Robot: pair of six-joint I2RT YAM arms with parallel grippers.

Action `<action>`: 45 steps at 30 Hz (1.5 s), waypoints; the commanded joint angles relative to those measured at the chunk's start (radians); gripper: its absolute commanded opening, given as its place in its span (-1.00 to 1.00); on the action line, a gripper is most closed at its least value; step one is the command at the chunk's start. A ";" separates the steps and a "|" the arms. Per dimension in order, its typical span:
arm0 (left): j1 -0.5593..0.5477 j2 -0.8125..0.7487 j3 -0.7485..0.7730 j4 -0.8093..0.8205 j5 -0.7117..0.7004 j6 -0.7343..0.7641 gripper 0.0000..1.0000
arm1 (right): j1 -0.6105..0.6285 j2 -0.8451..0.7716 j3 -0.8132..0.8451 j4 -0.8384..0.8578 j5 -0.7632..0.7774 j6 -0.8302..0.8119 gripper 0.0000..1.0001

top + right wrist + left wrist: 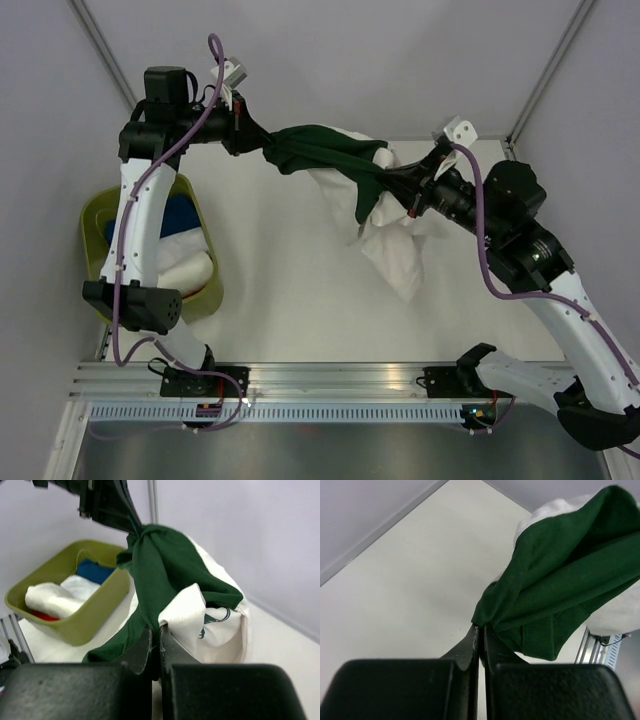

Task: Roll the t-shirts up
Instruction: Flatten the tshirt

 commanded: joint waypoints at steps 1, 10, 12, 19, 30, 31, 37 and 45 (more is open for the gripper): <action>-0.008 0.071 -0.001 -0.006 -0.060 0.032 -0.95 | -0.005 0.048 -0.055 -0.017 -0.040 0.058 -0.99; -0.130 0.260 0.004 0.039 -0.208 0.036 -0.95 | -0.102 0.151 -0.255 0.052 0.115 0.280 -0.92; -0.172 0.277 -0.022 0.042 -0.215 0.088 -0.95 | -0.172 0.185 -0.323 0.011 0.094 0.311 -0.57; -0.255 0.414 -0.067 0.150 -0.241 0.106 -0.52 | -0.201 0.341 -0.503 0.062 0.144 0.330 -0.91; -0.291 0.173 -0.287 0.185 -0.330 0.177 0.71 | -0.206 0.364 -0.460 0.041 0.201 0.319 -0.77; -0.301 0.131 -0.386 0.185 -0.367 0.193 0.68 | -0.209 0.361 -0.456 0.035 0.198 0.311 -0.58; -0.457 -0.042 -0.694 0.142 -0.435 0.302 0.43 | -0.288 0.482 -0.358 0.029 0.127 0.284 -0.34; -0.644 0.040 -0.880 0.329 -0.551 0.313 0.69 | -0.364 0.827 -0.082 -0.009 0.049 0.224 -0.14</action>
